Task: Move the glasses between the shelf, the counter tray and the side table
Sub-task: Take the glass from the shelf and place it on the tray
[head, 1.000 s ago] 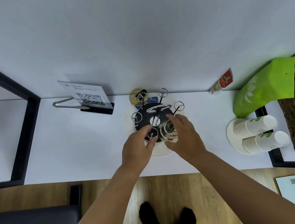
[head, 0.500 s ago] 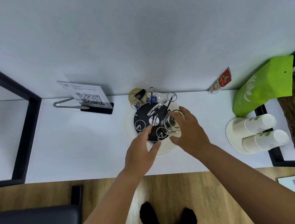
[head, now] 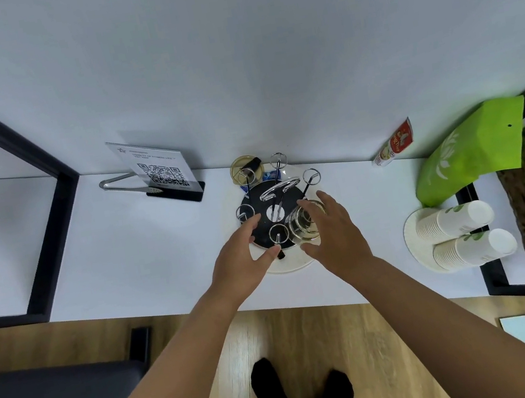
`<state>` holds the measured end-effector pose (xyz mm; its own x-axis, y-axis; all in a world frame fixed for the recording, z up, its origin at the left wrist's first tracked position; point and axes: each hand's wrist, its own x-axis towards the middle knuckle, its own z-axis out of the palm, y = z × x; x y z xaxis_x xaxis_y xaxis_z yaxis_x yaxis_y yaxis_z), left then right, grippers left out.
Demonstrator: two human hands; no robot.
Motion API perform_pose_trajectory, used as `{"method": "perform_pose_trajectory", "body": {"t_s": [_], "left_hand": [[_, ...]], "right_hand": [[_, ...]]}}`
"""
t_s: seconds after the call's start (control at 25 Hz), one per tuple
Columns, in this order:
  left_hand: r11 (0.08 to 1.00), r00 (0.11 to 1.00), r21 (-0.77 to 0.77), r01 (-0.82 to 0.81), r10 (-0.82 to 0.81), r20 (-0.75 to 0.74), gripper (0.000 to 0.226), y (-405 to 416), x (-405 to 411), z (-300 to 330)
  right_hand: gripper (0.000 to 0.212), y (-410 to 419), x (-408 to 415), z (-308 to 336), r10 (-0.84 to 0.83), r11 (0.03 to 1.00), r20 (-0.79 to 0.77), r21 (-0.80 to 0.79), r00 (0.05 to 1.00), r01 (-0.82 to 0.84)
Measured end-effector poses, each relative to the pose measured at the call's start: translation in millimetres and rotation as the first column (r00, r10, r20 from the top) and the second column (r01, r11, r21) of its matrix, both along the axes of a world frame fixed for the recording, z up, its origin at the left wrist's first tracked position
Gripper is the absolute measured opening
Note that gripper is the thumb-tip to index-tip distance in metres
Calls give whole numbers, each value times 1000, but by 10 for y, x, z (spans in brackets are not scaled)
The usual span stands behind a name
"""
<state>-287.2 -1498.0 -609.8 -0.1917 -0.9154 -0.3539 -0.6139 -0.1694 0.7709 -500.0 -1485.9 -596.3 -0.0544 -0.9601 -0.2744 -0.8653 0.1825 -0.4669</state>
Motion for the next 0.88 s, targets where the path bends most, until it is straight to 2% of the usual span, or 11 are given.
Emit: {"method": "perform_pose_trajectory", "body": {"t_s": [0.24,0.56,0.88], "left_hand": [[1000,1000,3,17,-17,20,77,-12,57,26],[999,1000,37,17,-18,13,59,73,4,17],[997,998,-64,-47,50,46,55,-3,-99,85]], "right_hand": [[85,55,-1,-50,-19,1000,21,-1,1000,19],[75,24,-10,-113,-32,999,81,-35,996,35],[76,-57,-99,-165,-65,997,102,-38,993,69]]}}
